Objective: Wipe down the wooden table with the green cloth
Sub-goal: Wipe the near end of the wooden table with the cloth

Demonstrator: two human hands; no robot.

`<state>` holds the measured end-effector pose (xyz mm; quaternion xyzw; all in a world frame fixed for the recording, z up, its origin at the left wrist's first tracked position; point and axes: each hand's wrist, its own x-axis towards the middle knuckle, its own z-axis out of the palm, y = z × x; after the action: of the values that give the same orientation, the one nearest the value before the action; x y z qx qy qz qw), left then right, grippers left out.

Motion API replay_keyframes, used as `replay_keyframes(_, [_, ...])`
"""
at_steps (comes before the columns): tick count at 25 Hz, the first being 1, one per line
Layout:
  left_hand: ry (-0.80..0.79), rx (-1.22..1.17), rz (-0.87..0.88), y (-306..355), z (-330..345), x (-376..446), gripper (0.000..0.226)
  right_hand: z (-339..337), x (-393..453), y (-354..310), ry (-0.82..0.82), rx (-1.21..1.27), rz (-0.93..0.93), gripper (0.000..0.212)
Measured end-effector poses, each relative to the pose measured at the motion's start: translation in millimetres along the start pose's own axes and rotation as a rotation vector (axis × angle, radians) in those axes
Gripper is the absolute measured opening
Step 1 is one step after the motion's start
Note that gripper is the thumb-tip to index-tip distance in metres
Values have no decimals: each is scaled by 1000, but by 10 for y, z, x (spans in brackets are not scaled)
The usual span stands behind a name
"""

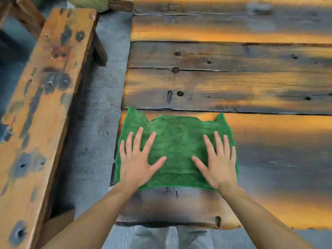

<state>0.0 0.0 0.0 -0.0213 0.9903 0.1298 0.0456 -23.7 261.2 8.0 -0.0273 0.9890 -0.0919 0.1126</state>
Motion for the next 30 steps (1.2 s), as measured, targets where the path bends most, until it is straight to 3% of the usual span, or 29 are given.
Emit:
replay_keyframes(7, [-80,177,36,-56,336,83,84,379,69,65,38,-119,-1,80])
replay_keyframes(14, [-111,190,19,-95,312,322,87,346,322,-2,35,-114,64,83])
replay_keyframes(30, [-72,217,-22,-177,123,2411,86,-79,2315,-44,35,-73,93,82])
